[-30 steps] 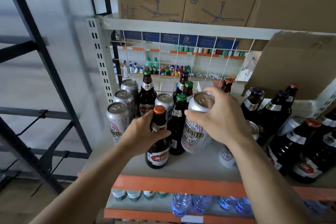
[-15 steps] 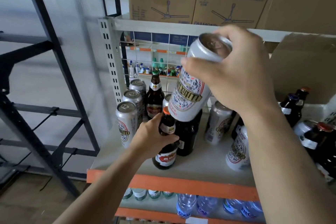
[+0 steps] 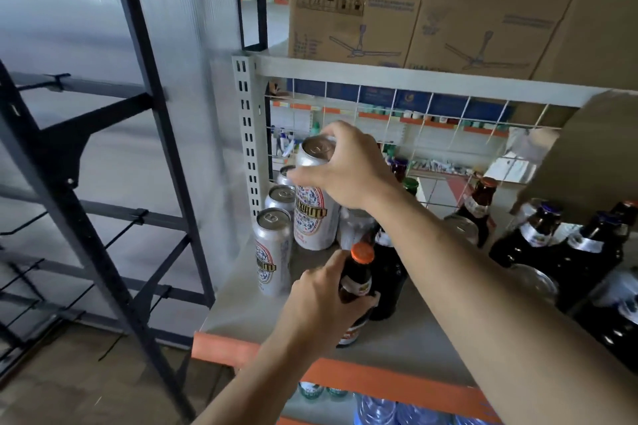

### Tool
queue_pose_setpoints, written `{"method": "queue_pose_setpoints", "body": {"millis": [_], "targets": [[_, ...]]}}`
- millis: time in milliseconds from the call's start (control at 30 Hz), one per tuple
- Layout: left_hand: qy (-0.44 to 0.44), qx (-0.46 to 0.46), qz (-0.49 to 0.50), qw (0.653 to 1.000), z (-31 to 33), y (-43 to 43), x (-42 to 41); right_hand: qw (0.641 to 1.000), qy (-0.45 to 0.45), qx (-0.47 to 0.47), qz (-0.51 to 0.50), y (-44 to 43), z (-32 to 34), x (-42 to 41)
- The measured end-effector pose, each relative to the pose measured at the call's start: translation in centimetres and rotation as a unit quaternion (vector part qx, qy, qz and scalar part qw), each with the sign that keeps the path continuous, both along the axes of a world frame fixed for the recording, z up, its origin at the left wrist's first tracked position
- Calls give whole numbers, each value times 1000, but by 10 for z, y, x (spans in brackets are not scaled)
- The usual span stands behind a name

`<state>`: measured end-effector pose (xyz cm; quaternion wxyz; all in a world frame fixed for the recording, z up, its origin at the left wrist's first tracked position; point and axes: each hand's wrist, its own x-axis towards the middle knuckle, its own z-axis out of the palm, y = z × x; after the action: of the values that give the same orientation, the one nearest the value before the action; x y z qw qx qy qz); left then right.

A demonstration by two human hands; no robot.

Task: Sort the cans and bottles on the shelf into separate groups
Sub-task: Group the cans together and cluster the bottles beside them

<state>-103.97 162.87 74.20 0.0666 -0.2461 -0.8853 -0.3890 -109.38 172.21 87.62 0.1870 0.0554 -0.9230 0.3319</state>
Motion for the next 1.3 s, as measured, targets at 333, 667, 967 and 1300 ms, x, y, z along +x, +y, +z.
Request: {"method": "queue_pose_setpoints", "body": {"millis": [333, 667, 967, 1300], "targets": [[-35, 24, -7, 999, -5, 1, -6, 984, -157, 78, 25, 8, -33, -27], [-23, 34, -20, 999, -7, 2, -9, 939, -235, 240, 78, 8, -52, -37], [-22, 31, -24, 999, -6, 0, -9, 915, -270, 272, 129, 5, -55, -44], [-30, 29, -19, 999, -5, -1, -6, 936, -257, 212, 114, 12, -65, -47]]}}
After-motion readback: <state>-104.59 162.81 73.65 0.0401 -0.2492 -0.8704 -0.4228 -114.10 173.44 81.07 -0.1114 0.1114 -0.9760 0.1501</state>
